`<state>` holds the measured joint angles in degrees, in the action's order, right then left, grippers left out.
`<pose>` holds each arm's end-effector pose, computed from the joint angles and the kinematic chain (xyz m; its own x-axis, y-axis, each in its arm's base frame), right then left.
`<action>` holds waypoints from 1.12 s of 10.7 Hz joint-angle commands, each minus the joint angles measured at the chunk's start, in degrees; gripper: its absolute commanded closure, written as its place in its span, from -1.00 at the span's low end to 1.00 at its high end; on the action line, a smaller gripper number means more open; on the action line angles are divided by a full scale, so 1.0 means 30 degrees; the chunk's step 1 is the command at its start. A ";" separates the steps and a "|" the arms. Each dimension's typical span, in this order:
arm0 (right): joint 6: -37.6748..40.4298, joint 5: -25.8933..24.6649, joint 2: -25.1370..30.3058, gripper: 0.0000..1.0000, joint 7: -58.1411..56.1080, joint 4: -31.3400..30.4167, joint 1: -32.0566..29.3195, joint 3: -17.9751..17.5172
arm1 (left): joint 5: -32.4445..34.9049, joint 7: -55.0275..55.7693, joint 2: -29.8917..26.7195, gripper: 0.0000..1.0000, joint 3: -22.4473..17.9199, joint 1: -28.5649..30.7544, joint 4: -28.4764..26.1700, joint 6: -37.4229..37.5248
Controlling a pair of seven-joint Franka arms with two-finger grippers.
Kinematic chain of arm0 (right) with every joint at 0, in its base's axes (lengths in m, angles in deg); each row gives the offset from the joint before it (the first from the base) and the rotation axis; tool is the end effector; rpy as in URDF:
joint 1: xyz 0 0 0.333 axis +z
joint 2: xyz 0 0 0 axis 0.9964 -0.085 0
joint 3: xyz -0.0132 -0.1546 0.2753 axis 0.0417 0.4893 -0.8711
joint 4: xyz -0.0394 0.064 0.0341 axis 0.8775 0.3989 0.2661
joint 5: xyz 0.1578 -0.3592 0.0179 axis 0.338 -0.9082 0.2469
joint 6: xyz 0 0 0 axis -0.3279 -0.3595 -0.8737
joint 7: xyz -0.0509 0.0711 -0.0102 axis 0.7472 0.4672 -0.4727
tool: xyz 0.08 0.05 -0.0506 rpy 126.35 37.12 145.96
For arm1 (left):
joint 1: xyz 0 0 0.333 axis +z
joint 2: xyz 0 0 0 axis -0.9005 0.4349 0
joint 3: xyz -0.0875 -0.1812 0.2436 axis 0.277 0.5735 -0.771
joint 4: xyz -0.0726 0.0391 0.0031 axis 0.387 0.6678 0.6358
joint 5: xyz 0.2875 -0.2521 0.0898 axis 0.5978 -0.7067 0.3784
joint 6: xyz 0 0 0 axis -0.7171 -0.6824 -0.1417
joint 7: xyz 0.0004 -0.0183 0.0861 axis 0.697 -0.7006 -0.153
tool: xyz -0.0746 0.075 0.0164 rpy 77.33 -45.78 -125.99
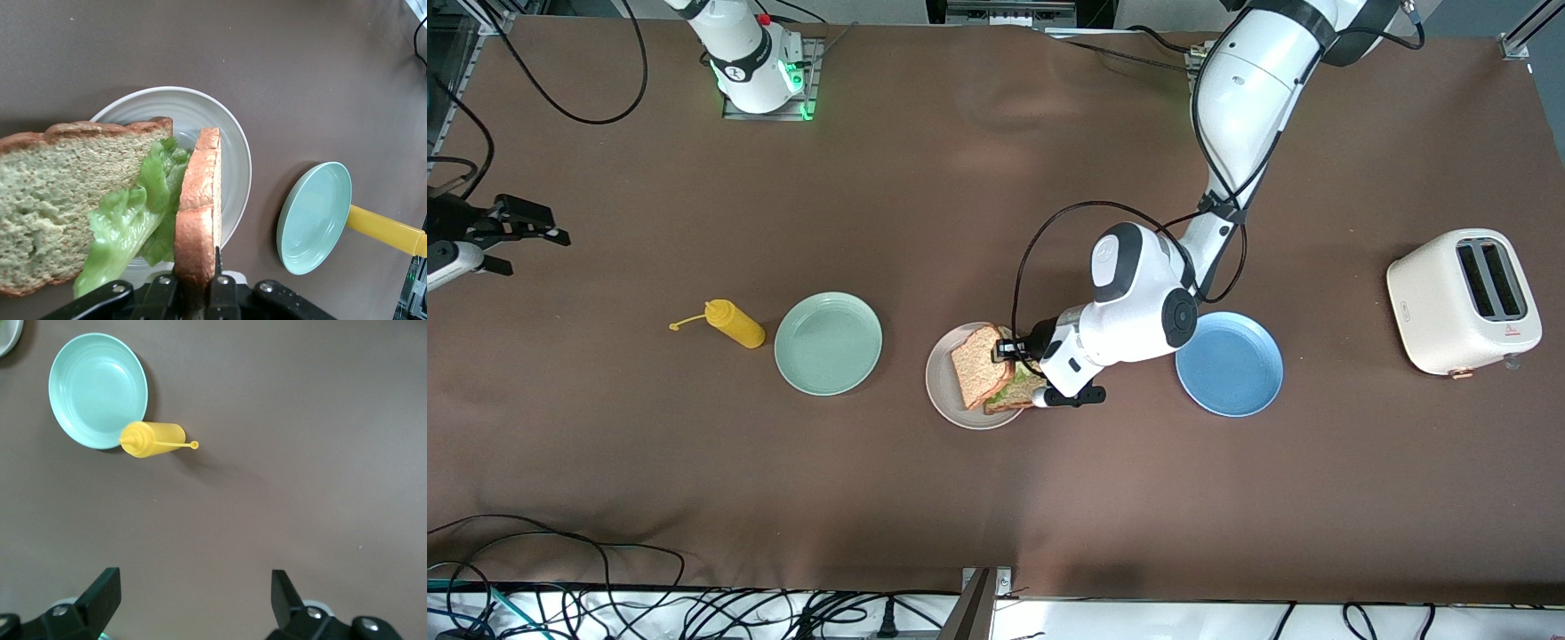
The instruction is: Make sandwich on beige plate with both arms
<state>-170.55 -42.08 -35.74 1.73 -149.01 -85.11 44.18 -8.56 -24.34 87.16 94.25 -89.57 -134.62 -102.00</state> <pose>0.5721 -0.0997 0.4977 0.9273 0.3678 -0.0697 0.3549 -0.9229 -0.1493 0.6446 -0.4022 0.2536 0.9821 0.1030 -0.1577 0.1793 -0.7671 0.6159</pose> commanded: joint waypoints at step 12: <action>0.0589 -0.2497 0.1901 -1.00 1.1142 -0.0536 0.0728 -0.2472 | 0.4316 -0.0449 -0.1971 -1.00 -0.0505 0.3991 0.0177 0.1796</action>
<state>-169.76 -49.04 -31.86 35.76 -149.67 -82.67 37.13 -0.33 -25.12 84.90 92.74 -79.79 -132.57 -99.45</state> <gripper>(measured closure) 0.000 0.291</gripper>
